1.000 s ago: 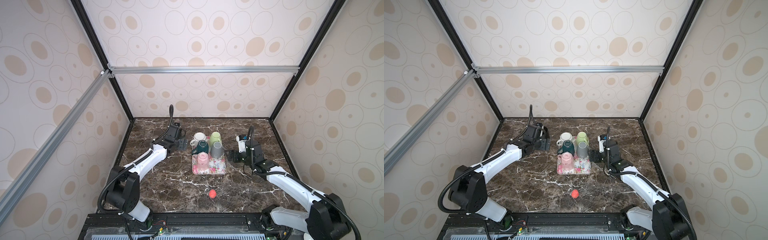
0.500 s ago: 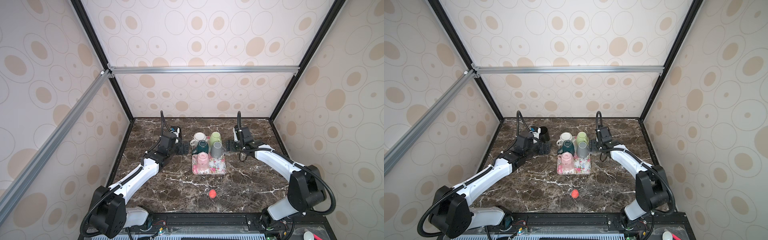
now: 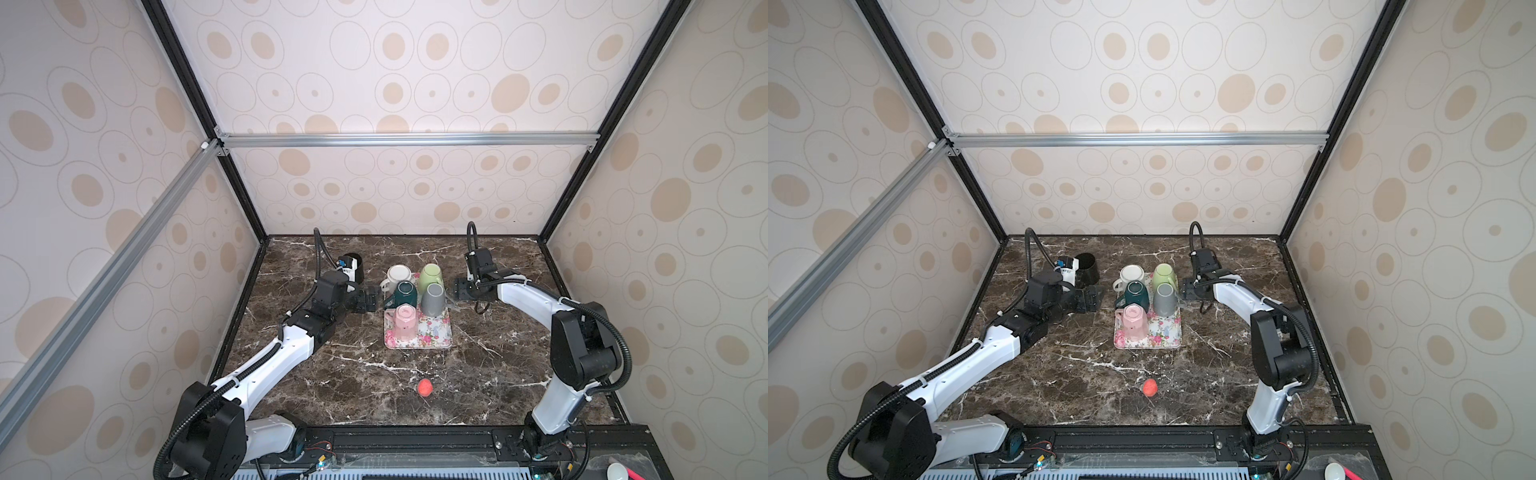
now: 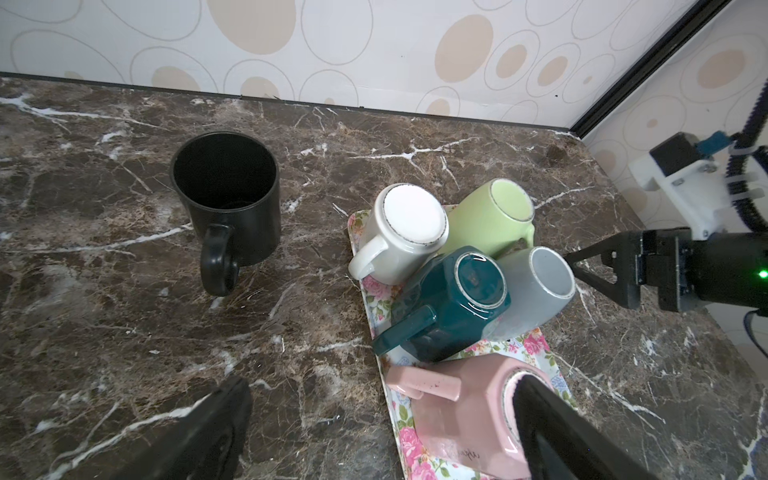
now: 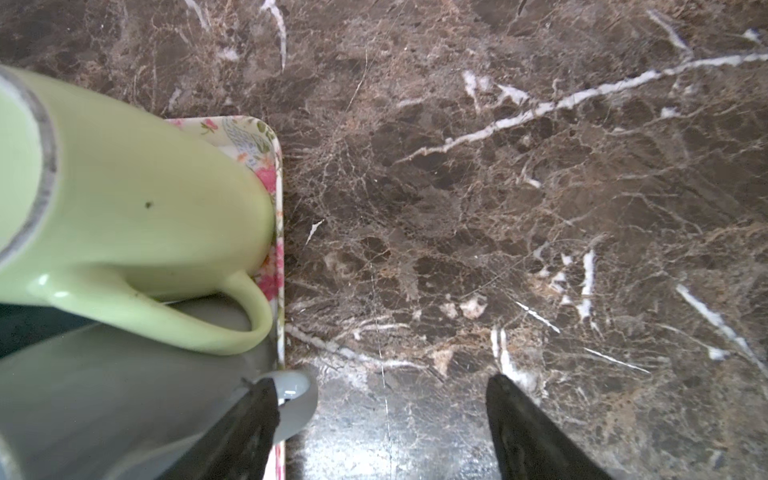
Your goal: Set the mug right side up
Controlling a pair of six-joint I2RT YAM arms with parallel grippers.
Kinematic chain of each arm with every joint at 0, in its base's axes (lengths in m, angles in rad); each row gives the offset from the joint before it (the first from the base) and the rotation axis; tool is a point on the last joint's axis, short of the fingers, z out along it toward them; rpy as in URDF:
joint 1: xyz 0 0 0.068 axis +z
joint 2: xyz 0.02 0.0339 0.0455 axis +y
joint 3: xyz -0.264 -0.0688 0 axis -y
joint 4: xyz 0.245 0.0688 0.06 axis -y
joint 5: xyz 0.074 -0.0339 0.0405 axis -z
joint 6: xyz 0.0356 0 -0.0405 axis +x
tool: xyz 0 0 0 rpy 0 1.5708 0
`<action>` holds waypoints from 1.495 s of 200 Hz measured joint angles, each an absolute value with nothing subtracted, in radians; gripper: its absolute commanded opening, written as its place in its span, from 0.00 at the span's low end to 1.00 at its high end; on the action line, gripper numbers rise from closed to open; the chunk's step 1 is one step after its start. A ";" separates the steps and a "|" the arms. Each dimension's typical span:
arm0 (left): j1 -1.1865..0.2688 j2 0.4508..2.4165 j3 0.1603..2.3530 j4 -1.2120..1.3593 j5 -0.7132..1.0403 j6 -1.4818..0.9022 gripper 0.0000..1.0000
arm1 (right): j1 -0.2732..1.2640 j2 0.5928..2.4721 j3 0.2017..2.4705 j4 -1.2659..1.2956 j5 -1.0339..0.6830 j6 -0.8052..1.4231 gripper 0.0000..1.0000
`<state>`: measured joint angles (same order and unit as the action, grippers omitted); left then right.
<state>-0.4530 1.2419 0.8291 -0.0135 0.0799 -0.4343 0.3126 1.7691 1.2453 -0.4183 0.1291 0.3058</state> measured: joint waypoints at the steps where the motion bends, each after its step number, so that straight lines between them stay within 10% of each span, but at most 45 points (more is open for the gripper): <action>1: -0.453 1.242 0.829 -0.014 0.081 -0.435 0.98 | 0.313 1.769 1.246 -0.419 0.129 0.305 0.81; 299: -0.454 1.253 0.787 0.043 0.131 -0.451 0.98 | 0.464 1.729 1.162 -0.557 0.144 0.196 0.79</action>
